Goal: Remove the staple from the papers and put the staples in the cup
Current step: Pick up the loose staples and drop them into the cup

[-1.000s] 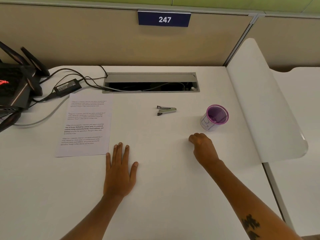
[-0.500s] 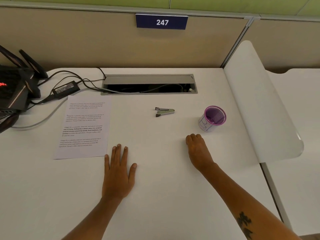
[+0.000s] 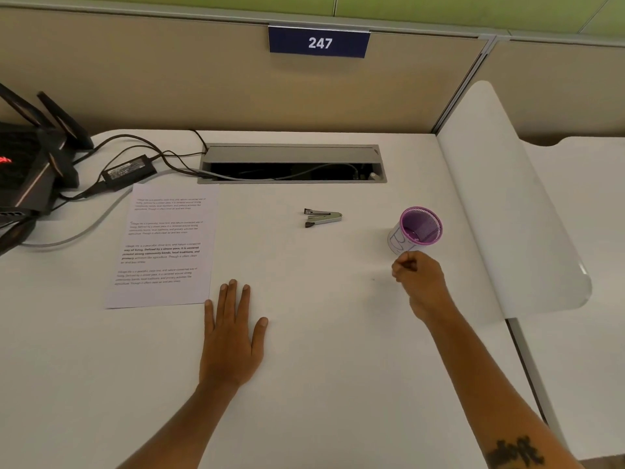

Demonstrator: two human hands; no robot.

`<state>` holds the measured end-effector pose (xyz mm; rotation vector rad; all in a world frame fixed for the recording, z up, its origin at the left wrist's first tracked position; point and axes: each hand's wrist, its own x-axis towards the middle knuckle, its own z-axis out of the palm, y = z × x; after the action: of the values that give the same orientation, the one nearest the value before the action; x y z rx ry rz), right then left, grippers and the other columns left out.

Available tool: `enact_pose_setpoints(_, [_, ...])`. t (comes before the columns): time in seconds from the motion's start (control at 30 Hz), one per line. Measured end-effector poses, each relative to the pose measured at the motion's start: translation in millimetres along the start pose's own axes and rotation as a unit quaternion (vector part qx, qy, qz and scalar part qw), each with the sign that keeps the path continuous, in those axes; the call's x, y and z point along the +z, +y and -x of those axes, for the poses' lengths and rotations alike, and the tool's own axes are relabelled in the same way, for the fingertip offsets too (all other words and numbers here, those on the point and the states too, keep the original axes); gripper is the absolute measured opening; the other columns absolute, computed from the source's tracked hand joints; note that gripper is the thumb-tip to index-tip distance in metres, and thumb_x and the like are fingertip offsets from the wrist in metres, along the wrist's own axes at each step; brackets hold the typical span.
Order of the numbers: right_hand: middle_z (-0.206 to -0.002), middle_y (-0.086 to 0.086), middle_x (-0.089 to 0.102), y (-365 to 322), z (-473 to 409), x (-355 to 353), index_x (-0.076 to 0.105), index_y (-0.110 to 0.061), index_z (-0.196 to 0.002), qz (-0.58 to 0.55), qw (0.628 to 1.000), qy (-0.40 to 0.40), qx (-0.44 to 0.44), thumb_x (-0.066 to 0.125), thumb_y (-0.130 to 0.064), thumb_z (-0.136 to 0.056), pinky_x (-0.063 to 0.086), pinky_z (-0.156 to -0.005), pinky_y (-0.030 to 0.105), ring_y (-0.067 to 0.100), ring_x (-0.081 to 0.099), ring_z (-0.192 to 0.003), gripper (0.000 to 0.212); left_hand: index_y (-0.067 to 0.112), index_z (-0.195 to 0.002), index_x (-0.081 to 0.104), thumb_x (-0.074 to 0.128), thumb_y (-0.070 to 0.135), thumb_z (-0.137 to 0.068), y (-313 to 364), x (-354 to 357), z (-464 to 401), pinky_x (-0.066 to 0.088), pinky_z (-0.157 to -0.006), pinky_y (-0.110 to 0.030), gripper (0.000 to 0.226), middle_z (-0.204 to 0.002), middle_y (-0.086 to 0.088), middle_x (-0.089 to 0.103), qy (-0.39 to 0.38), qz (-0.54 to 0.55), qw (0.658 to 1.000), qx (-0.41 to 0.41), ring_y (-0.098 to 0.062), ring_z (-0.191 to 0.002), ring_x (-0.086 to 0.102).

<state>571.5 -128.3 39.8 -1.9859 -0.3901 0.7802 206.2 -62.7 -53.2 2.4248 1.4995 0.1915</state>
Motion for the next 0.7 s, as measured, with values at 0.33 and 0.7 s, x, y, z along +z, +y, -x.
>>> enact_pose_setpoints(0.33, [-0.094,0.009,0.069,-77,-32,-43,0.067,-0.011,-0.094,-0.028,0.996,0.056,-0.062,0.071,0.006,-0.087,0.054,-0.069,0.022,0.020,0.065,-0.085,0.019,0.016,-0.170,0.018,0.028,0.053,-0.107,0,0,0,0.012,-0.135,-0.057,0.074,-0.179,-0.010,0.012,-0.003,-0.010,1.000,-0.001,-0.024,-0.168,0.004])
enact_pose_setpoints(0.7, [-0.089,0.002,0.076,-76,-54,-48,0.074,-0.015,-0.086,0.274,0.939,0.093,-0.189,0.082,-0.009,-0.081,0.062,-0.071,0.033,0.020,0.070,-0.087,0.011,0.015,-0.170,0.019,0.028,0.054,-0.106,-1,0,0,0.012,-0.135,-0.057,0.075,-0.179,-0.011,0.013,0.001,-0.009,1.000,0.003,-0.025,-0.168,0.006])
